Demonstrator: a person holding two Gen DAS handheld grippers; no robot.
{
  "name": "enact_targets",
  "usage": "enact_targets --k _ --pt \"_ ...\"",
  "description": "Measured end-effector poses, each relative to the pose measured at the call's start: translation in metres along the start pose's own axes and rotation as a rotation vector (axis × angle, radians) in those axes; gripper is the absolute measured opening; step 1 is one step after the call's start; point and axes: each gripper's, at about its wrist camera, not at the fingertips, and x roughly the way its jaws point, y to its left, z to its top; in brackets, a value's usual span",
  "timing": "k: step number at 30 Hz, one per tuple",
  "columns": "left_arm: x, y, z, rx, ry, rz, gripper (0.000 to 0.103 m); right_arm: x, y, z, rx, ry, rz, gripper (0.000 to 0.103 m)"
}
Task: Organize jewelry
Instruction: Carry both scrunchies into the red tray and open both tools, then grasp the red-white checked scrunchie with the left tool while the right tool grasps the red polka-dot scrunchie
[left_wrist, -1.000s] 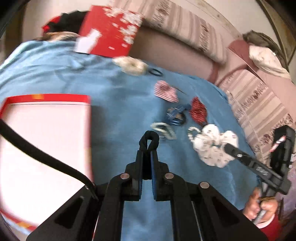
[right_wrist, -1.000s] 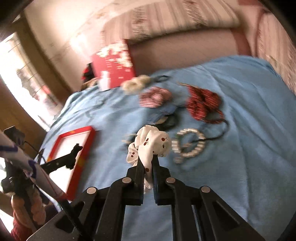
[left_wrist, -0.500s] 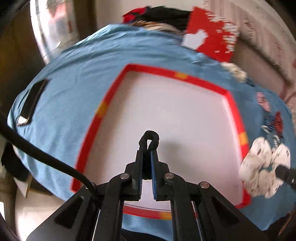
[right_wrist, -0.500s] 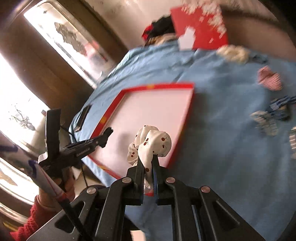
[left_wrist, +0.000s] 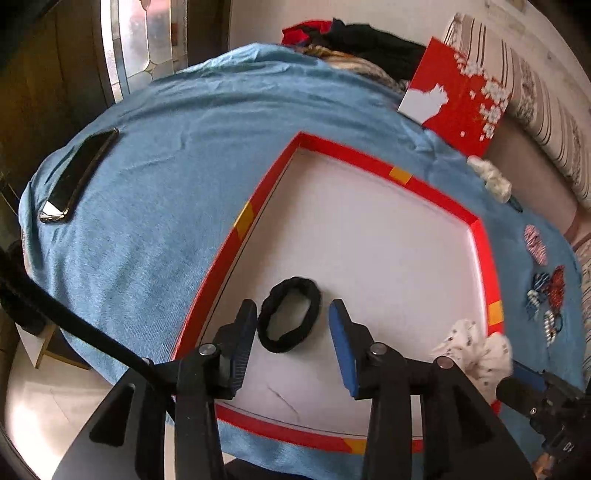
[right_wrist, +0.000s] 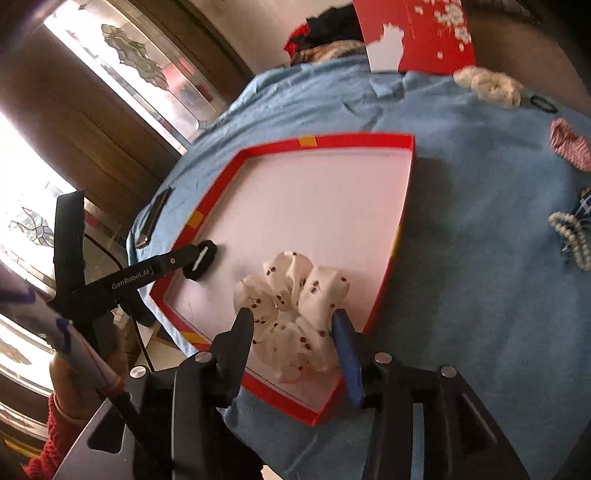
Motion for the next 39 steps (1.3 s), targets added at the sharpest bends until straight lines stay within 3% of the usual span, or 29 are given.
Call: enact_targets --k 6,9,17,24,30,34,39 --pt "-0.039 -0.025 0.002 0.028 -0.086 -0.012 0.051 -0.047 -0.021 -0.011 0.010 -0.076 -0.029 0.051" --pt "-0.053 -0.055 0.001 0.075 -0.112 -0.049 0.059 -0.072 -0.053 -0.022 0.064 -0.107 -0.070 0.051" --pt "-0.049 -0.154 -0.002 0.213 -0.063 -0.201 0.062 -0.144 -0.168 -0.058 0.281 -0.180 -0.226 0.051" --pt "-0.010 -0.247 -0.014 0.356 0.016 -0.285 0.062 -0.181 -0.233 -0.064 0.397 -0.246 -0.320 0.052" --pt "0.036 -0.320 0.000 0.429 0.080 -0.352 0.062 -0.189 -0.269 -0.034 0.410 -0.284 -0.367 0.052" --pt "0.069 -0.357 0.020 0.426 0.121 -0.375 0.062 -0.187 -0.287 -0.005 0.401 -0.302 -0.375 0.052" --pt "0.116 -0.391 0.047 0.349 0.204 -0.461 0.063 -0.167 -0.299 0.029 0.368 -0.290 -0.368 0.054"
